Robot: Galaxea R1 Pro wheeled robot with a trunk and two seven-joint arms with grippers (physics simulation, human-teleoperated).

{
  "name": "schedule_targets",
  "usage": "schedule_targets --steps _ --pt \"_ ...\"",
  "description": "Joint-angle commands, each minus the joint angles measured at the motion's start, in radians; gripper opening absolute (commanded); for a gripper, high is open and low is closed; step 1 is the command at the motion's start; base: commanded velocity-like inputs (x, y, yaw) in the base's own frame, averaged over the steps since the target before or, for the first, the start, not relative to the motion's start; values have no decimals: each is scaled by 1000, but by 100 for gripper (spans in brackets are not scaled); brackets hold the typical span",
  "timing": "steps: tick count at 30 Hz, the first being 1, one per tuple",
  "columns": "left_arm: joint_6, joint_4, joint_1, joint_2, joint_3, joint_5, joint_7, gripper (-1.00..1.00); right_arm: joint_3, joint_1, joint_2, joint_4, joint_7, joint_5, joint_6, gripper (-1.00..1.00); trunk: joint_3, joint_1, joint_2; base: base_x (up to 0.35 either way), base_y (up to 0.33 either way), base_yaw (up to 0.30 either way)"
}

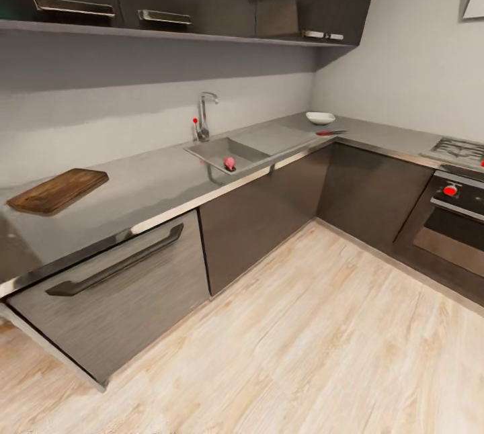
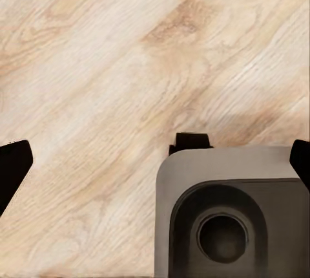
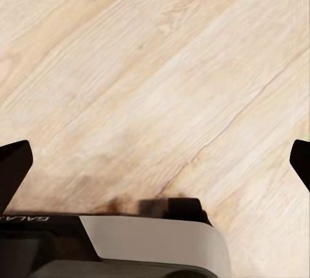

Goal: In the kitchen, take the Vidalia onion out of the sink, dice it on the chopping board with the paring knife, put the diced onion into the bowl on the countertop, then place both the paring knife and the chopping board into the sink.

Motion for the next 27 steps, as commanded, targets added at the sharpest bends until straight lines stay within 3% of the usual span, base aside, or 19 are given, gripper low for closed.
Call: schedule_targets --steps 1,27 --pt "-2 -1 0 0 0 3 0 100 0 0 0 0 -1 0 -3 100 -1 0 0 0 291 270" --pt "-2 -1 0 -1 0 3 0 100 1 0 0 1 -1 0 -3 100 -6 0 0 0 291 270"
